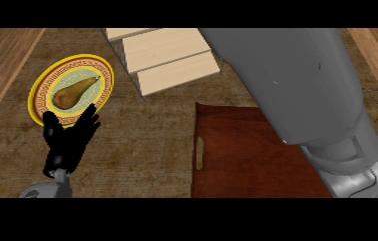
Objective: Pick the bell pepper from the tray and place it in the tiered shelf
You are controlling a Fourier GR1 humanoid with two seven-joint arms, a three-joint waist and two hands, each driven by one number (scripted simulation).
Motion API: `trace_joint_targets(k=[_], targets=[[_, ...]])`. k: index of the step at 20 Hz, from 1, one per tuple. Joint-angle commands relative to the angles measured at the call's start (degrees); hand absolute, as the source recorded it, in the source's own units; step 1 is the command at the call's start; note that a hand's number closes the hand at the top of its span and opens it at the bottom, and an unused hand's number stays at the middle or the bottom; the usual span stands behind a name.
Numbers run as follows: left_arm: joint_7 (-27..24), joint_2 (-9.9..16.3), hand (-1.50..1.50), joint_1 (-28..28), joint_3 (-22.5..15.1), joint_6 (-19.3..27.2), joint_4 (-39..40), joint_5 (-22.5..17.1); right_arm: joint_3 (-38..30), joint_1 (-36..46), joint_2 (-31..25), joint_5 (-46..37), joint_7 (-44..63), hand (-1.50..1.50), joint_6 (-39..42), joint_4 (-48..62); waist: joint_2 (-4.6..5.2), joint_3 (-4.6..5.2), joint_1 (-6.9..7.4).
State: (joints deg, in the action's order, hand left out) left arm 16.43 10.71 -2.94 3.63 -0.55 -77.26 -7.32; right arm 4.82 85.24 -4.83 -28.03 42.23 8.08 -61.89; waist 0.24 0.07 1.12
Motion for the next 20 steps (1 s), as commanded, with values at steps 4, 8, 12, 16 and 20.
trace_joint_targets(k=[4, 8, 12, 16, 20], targets=[[0.2, -0.6, 0.0, 1.0, -1.0, -0.3, -0.7, 0.9, -0.8, 1.4, -1.5, -2.5, -13.2, 1.5, -1.2, 13.1, 0.08, -0.02, 0.28], [-0.2, -1.4, 0.0, -1.3, -0.7, 0.5, 1.7, 1.1, -1.3, 2.3, -0.7, -5.2, -18.5, 1.5, -6.4, 21.2, 0.32, 0.01, 0.58], [0.5, 0.1, 0.0, -0.2, 0.4, -0.8, -0.2, 0.1, -3.0, 5.8, 0.0, -6.0, -20.6, 1.5, -8.6, 28.7, 0.34, 0.02, 1.04], [-1.8, -2.6, 0.0, 1.6, -1.5, 1.3, -0.9, 2.3, -3.1, 4.3, 0.5, -6.8, -23.3, 1.5, -10.3, 29.6, 0.1, -0.02, 0.31], [-1.0, -1.3, 0.0, 0.0, -0.6, 0.2, -0.1, 1.7, -5.1, 7.3, 0.7, -7.3, -28.5, 1.5, -14.9, 36.4, 0.62, 0.03, 1.48]])
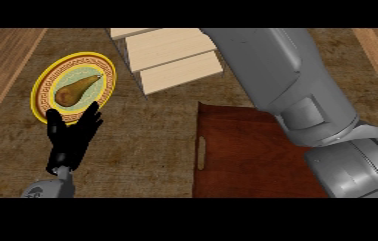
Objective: Pick the bell pepper from the tray and place it in the tiered shelf
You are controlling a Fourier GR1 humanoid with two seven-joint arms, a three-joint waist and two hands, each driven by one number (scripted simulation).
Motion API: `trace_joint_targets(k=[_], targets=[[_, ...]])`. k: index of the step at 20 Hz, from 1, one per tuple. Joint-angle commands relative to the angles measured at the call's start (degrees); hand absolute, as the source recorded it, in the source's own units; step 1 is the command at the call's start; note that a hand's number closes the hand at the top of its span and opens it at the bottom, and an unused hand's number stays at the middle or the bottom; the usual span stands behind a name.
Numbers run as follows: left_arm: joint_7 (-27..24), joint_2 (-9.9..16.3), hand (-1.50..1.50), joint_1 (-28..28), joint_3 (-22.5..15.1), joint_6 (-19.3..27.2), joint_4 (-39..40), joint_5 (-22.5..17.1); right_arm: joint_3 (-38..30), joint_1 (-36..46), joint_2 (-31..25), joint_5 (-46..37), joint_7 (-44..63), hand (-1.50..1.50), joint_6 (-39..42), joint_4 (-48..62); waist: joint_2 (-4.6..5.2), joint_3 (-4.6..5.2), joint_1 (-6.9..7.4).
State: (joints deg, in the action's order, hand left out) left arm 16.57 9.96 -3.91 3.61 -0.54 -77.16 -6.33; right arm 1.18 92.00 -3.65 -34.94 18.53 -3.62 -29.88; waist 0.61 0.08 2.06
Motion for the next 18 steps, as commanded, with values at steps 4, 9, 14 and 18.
trace_joint_targets(k=[4, 9, 14, 18], targets=[[0.8, -0.2, 0.0, -0.6, -0.3, -0.4, -0.5, 0.1, -2.3, 2.3, 0.5, 0.0, -7.0, 1.5, -2.3, 6.5, 0.1, 0.01, 0.12], [1.6, -1.2, 0.0, -0.7, -0.7, 0.5, -0.9, 0.3, -3.1, 4.3, -1.8, -0.7, -8.8, 1.5, -0.6, 10.8, 0.25, 0.02, 0.55], [-0.4, 1.2, 0.0, -0.2, 1.3, -1.9, 1.0, -0.6, -7.5, 2.3, -0.7, 2.6, -6.8, 1.5, -6.9, 9.1, 0.03, -0.02, -0.07], [-1.5, -1.4, 0.0, 1.5, -0.7, -0.5, 0.9, 0.9, -11.4, 4.2, 0.6, 5.9, -3.8, -1.5, -9.6, 8.6, -0.09, -0.02, 0.0]])
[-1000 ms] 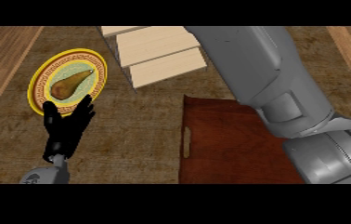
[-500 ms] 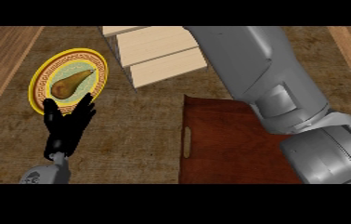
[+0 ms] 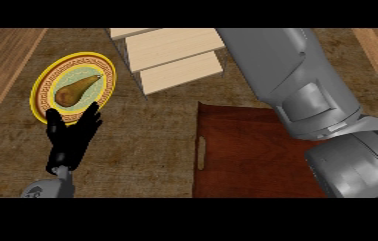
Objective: Pick the bell pepper from the tray and place it in the tiered shelf
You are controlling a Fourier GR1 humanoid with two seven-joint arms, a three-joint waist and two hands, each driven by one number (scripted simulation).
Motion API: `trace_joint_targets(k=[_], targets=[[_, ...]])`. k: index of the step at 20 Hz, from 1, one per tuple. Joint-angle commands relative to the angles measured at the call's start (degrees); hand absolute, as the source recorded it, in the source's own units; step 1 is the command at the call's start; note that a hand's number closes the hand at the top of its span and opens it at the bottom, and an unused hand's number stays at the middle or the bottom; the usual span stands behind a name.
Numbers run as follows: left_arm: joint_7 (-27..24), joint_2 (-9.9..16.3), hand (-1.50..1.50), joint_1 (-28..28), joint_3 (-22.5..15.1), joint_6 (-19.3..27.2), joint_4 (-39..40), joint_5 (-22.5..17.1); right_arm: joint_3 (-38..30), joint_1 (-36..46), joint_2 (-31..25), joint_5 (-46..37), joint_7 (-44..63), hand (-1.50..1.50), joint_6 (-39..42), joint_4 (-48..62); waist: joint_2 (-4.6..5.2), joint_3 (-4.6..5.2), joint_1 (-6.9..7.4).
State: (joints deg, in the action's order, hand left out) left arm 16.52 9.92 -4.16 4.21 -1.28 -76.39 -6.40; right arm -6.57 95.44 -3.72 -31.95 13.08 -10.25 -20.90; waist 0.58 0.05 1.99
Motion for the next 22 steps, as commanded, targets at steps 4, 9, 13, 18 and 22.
trace_joint_targets(k=[4, 9, 13, 18, 22], targets=[[1.7, 0.0, 0.0, -0.7, 0.0, 0.6, -0.4, 0.5, -7.7, 0.2, -0.4, 7.2, -1.4, -1.5, -2.2, -0.8, 0.01, -0.01, 0.0], [0.4, -1.5, 0.0, 1.6, -1.1, 1.1, -2.4, 0.9, -14.0, 1.6, -1.5, 12.7, -0.8, -1.5, -4.9, -0.6, 0.14, 0.01, 0.75], [-0.4, -3.1, 0.0, -0.4, -1.6, 3.2, -0.2, 2.4, -16.1, 1.8, -2.9, 14.5, -0.3, -1.5, -8.9, -3.0, -0.24, -0.01, -0.74], [2.6, -0.6, 0.0, -0.5, -0.2, 0.9, -2.2, 0.4, -14.9, 0.0, -6.0, 11.1, -0.2, -1.5, -16.8, -1.5, -0.19, 0.0, -0.59], [-1.1, 0.0, 0.0, 0.6, 1.2, -0.5, 0.8, -0.2, -18.7, -2.0, -12.7, 13.8, 0.0, -1.5, -17.7, -2.6, -0.1, 0.0, -0.92]])
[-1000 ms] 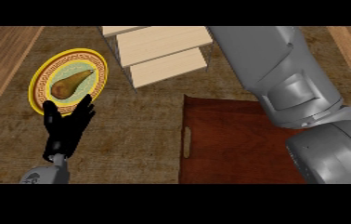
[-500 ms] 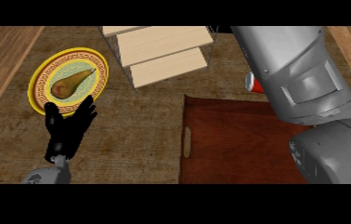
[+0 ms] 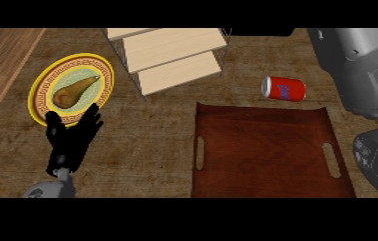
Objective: Pick the bell pepper from the tray and place it in the tiered shelf
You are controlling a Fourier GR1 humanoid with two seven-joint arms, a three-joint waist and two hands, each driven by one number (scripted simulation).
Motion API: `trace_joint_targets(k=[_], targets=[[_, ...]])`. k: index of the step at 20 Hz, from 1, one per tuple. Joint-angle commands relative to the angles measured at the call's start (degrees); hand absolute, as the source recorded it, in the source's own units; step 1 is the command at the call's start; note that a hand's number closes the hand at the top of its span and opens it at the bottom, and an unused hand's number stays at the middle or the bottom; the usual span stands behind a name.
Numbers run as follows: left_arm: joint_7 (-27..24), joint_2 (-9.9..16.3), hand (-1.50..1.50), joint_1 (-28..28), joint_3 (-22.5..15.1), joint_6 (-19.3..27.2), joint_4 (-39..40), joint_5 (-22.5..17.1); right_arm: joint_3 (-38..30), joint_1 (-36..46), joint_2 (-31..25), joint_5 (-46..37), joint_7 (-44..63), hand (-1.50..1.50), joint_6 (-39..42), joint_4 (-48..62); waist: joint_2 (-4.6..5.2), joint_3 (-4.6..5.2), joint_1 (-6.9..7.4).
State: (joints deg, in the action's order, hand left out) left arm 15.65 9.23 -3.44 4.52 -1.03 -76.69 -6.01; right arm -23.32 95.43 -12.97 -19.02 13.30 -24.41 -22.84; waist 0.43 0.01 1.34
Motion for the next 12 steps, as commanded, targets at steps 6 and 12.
trace_joint_targets(k=[6, 12], targets=[[0.8, 1.3, 0.0, 0.7, 0.6, -0.7, -0.6, 0.1, -5.5, -6.0, -10.6, 5.8, -1.3, -1.5, 5.0, -2.3, -0.19, -0.02, -0.56], [-3.2, -0.6, 0.0, 1.4, 0.6, -0.1, 3.2, 0.9, -6.0, -11.6, -17.0, 9.4, -1.5, -1.5, 18.3, -5.3, -0.44, 0.01, -1.53]])
